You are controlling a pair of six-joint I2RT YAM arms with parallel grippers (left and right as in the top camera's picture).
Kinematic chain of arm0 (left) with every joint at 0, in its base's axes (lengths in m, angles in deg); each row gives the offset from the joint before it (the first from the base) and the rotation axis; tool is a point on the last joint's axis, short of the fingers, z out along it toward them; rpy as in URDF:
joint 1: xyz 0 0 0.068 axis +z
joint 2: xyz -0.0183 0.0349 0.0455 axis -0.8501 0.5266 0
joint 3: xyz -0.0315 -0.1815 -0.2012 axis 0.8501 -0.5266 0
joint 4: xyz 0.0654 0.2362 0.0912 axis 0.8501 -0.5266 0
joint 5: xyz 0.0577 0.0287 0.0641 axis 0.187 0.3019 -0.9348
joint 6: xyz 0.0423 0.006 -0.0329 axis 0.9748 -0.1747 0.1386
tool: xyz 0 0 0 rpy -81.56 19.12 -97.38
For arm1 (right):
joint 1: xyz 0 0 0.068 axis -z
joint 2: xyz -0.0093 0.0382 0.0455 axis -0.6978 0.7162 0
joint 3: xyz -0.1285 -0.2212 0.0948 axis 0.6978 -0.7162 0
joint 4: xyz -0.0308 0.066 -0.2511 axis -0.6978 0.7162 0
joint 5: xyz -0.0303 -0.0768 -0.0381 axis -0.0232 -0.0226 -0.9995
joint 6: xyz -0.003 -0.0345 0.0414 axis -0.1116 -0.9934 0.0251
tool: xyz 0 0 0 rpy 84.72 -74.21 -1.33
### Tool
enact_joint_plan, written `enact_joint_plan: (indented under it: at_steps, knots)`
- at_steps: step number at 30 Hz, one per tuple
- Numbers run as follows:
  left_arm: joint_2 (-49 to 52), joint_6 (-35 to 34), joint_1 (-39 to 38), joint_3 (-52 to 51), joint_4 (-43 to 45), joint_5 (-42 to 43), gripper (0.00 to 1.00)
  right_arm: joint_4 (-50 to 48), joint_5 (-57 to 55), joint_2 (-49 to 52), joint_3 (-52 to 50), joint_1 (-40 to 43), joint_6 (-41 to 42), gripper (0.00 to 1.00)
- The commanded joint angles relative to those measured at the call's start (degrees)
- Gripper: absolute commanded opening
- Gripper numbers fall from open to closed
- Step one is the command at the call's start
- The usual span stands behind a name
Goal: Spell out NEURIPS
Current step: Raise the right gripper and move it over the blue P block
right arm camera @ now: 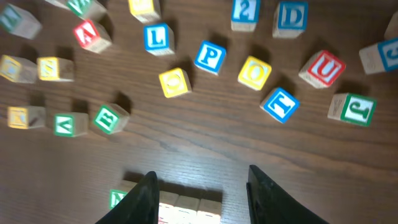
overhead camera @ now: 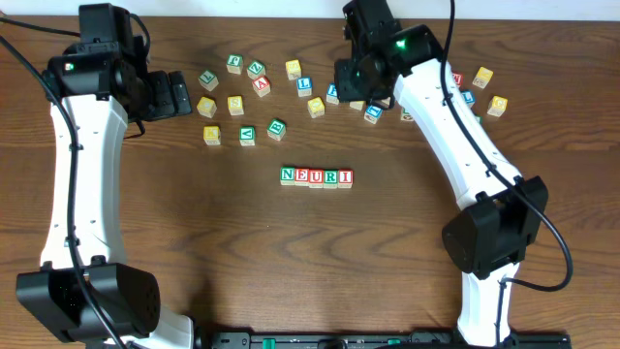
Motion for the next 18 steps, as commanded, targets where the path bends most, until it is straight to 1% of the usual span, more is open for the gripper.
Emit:
enact_joint_plan:
  at_steps: [1, 2, 6, 10, 16, 18]
  knots:
    - [-0.61, 0.76, 0.24, 0.57, -0.22, -0.66, 1.0, -0.17, 0.5, -1.77, 3.41, 0.57, 0.55, 0.38]
    - [-0.61, 0.76, 0.24, 0.57, -0.22, -0.66, 1.0, -0.33, 0.52, -1.77, 4.09, 0.57, 0.72, 0.39]
    - [-0.61, 0.76, 0.24, 0.57, -0.22, -0.66, 1.0, -1.55, 0.46, -1.75, 7.8, 0.57, 0.31, 0.45]
    - [-0.61, 0.76, 0.24, 0.57, -0.22, -0.66, 1.0, -4.85, 0.11, -1.75, 10.23, 0.57, -1.57, 0.5]
    - [-0.61, 0.76, 0.24, 0.57, -0.22, -0.66, 1.0, -10.36, -3.21, -0.66, 10.29, 0.57, -1.73, 0.52]
    - [-0.61, 0.76, 0.24, 0.57, -0.22, -0.66, 1.0, -13.38, -3.19, 1.68, 10.25, 0.33, -1.66, 0.54]
